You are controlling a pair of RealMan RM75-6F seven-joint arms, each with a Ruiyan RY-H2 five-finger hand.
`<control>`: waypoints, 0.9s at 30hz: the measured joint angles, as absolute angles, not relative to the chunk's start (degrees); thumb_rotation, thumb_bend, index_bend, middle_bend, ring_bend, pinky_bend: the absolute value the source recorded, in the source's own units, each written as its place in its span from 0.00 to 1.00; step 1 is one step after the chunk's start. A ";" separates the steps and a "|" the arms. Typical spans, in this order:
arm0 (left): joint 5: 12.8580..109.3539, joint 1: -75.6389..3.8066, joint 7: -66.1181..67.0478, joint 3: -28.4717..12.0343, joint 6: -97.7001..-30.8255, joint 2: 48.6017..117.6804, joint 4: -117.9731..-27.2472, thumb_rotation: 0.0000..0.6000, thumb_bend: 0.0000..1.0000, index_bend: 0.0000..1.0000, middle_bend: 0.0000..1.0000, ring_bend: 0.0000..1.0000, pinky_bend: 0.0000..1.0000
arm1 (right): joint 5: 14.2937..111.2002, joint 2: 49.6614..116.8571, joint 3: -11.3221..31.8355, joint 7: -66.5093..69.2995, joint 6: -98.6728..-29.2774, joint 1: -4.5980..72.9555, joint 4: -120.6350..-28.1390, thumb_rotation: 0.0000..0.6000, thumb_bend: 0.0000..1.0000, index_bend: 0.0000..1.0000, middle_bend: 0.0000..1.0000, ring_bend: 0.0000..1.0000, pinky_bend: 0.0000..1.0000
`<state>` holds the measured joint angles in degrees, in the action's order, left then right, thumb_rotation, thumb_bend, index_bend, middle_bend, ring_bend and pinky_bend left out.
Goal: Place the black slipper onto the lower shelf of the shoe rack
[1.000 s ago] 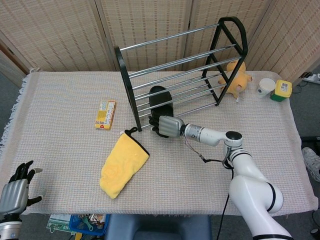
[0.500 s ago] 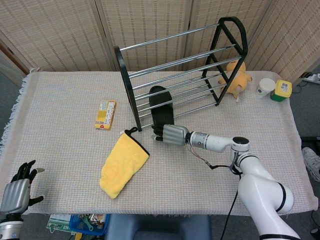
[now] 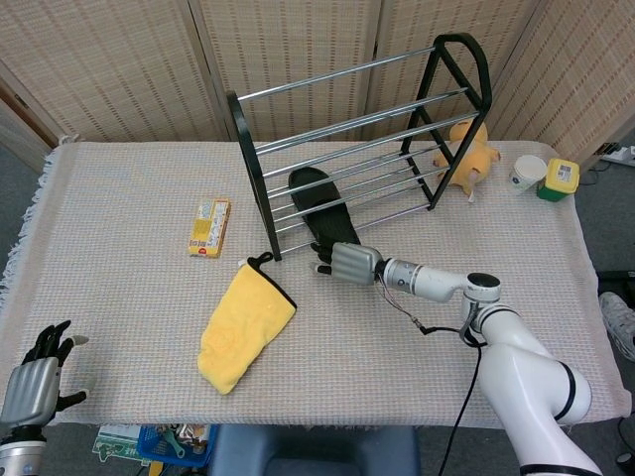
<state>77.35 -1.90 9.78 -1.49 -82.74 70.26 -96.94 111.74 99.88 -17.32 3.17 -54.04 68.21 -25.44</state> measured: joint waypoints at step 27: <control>76.49 -1.19 8.12 -1.18 -82.24 69.43 -96.56 1.00 0.29 0.30 0.10 0.04 0.24 | 108.11 103.39 -14.28 2.01 -54.28 68.12 -20.13 1.00 0.44 0.00 0.18 0.00 0.04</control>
<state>76.49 -1.19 8.12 -1.18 -82.24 69.43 -96.56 108.11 103.39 -14.28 2.01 -54.28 68.12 -20.13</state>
